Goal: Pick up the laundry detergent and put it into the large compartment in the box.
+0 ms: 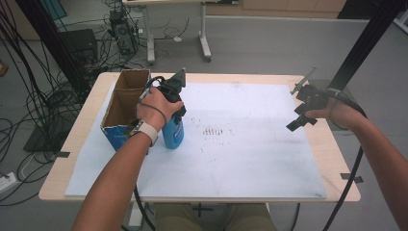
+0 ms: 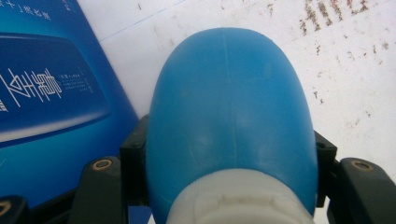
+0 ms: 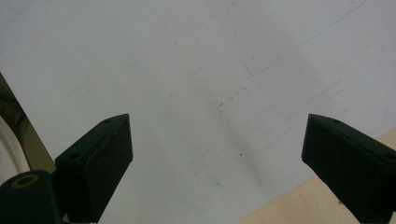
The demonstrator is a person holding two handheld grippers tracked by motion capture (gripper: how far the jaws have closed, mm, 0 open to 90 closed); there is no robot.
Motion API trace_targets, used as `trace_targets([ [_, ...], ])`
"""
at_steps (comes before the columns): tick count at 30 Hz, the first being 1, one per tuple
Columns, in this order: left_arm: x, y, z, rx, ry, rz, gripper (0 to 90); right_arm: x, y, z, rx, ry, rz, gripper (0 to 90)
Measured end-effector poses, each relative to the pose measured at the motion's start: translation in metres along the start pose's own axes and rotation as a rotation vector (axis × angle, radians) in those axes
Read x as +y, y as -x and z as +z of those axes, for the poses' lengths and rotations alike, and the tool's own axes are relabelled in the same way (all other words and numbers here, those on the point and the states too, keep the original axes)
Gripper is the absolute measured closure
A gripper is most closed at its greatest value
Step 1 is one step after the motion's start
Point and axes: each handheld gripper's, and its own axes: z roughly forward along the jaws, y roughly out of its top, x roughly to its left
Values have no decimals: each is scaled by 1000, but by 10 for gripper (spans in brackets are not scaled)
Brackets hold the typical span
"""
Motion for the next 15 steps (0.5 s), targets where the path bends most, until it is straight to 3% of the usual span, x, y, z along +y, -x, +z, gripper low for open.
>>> trace_targets([
  [15, 0, 0, 0, 0, 2, -2, 381, 2, -1, -1, -3, 3, -7, 92],
])
